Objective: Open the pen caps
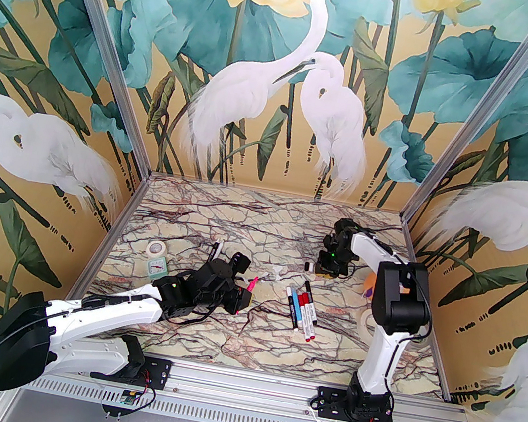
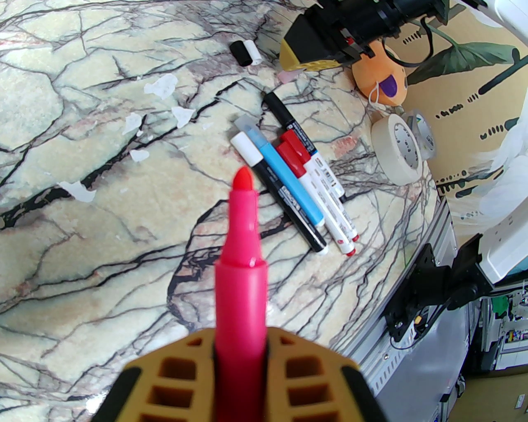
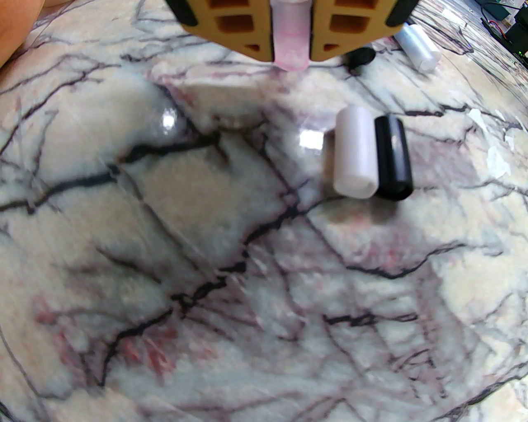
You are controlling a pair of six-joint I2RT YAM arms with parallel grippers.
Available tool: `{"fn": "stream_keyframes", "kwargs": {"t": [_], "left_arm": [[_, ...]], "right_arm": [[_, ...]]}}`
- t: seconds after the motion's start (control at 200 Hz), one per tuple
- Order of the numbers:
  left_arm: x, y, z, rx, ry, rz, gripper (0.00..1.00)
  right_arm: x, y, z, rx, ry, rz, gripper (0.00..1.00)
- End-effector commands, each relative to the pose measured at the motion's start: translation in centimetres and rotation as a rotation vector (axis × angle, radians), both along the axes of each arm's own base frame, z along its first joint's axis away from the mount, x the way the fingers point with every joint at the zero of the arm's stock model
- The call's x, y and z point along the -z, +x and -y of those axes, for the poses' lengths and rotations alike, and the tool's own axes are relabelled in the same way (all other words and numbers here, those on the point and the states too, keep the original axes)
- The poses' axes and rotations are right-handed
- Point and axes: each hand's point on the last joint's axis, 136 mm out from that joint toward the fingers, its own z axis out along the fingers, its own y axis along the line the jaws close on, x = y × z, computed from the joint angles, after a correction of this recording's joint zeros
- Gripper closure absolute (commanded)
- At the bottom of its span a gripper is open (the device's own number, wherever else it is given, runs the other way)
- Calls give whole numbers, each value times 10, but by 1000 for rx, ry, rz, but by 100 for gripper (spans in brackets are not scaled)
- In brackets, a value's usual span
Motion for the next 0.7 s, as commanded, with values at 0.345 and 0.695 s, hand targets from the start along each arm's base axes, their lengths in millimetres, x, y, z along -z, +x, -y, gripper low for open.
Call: {"fn": "stream_keyframes", "kwargs": {"t": [0.345,0.695], "left_arm": [[-7,5,8,29,-5,10,100],[-7,6,10,29,-2,4,100]], "right_arm": [[3,22,-4,-8,-6,0,70],[-13,38,-6,1,-16,79,63]]}}
